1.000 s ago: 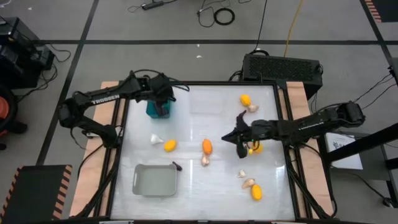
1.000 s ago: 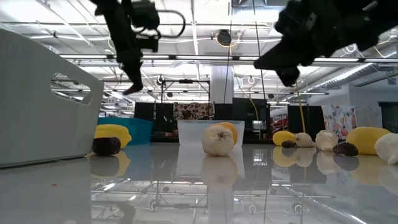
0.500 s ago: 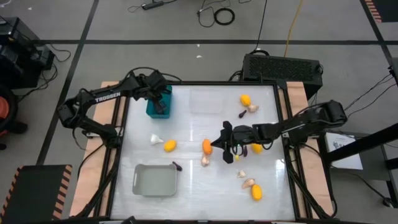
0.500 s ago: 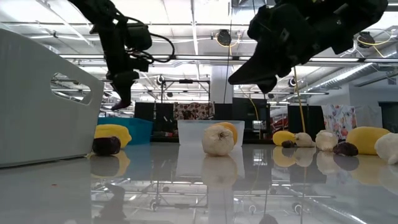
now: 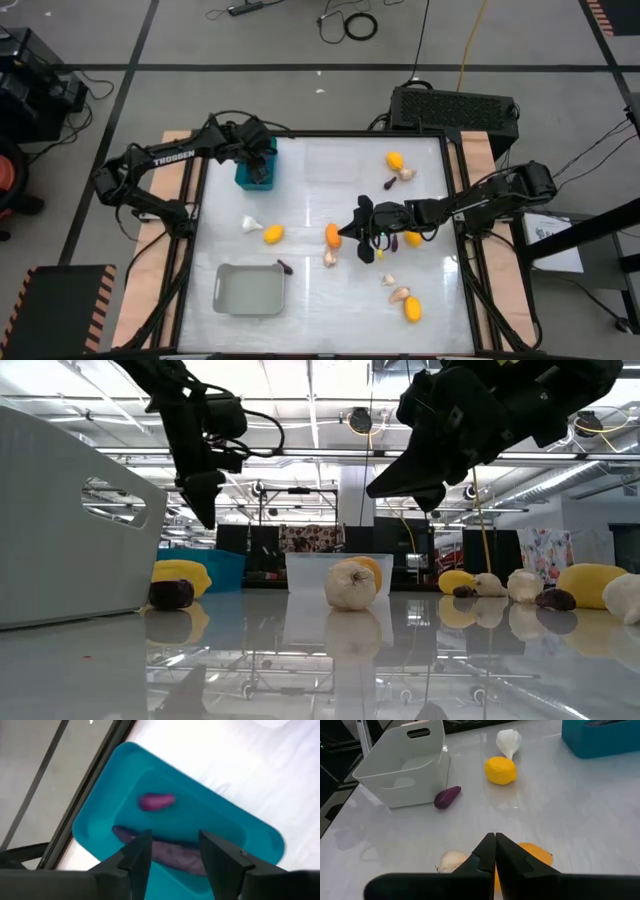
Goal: Sort produce into baskets
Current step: Put the eggplant into the blue bin
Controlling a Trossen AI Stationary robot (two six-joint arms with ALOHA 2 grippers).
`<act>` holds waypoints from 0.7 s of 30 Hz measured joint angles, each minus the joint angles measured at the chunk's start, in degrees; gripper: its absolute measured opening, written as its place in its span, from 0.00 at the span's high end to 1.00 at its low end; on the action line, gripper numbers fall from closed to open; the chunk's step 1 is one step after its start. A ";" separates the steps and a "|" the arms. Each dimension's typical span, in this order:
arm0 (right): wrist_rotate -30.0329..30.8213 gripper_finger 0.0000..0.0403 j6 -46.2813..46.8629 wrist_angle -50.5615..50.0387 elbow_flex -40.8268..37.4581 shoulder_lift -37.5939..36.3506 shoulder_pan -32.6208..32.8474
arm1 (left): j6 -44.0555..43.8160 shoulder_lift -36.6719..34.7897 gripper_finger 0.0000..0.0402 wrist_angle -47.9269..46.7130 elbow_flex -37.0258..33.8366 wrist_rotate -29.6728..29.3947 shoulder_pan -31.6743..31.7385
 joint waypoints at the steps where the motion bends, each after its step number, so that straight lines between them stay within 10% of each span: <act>1: 0.00 0.99 0.01 0.00 0.00 0.00 -0.01 | -0.02 0.00 0.58 0.08 0.00 0.04 -0.45; 21: 0.07 0.99 0.87 -24.94 0.00 -13.78 -9.99 | -3.51 -0.22 0.57 4.98 0.04 13.09 -15.26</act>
